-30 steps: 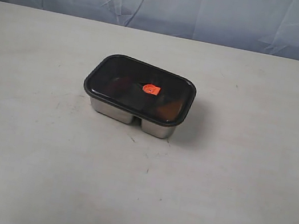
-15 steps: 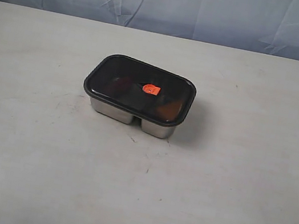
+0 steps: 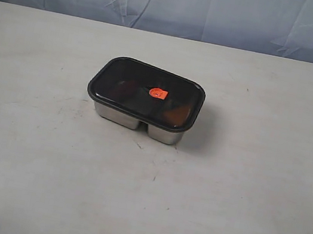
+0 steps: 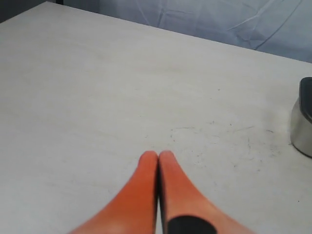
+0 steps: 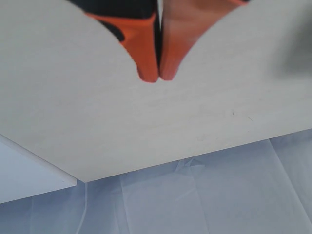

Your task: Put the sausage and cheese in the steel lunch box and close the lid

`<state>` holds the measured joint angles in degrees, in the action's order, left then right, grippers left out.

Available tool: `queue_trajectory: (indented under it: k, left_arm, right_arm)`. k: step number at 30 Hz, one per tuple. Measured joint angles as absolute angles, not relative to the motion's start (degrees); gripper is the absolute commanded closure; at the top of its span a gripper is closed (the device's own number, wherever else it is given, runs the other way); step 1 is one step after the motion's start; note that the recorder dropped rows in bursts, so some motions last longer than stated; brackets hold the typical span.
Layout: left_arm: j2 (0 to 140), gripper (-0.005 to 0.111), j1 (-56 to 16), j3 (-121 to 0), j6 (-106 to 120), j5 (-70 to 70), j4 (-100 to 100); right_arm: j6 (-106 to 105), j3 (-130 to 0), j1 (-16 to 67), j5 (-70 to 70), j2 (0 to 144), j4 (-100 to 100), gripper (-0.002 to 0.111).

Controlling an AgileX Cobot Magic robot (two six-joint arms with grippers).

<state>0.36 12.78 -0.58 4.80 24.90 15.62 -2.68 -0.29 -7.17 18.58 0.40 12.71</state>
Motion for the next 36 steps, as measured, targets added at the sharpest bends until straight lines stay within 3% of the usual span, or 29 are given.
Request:
queue_trajectory:
  k: [9, 36]
  left_arm:
    - [0.4, 0.107, 13.0, -0.2, 4.7, 12.0, 5.4]
    - [0.4, 0.107, 13.0, -0.2, 4.7, 11.6, 1.7]
  right_arm:
    - [-2.7, -0.3, -7.2, 18.6, 0.4, 12.7, 0.109]
    - [-2.6, -0.3, -7.2, 18.6, 0.4, 12.7, 0.109]
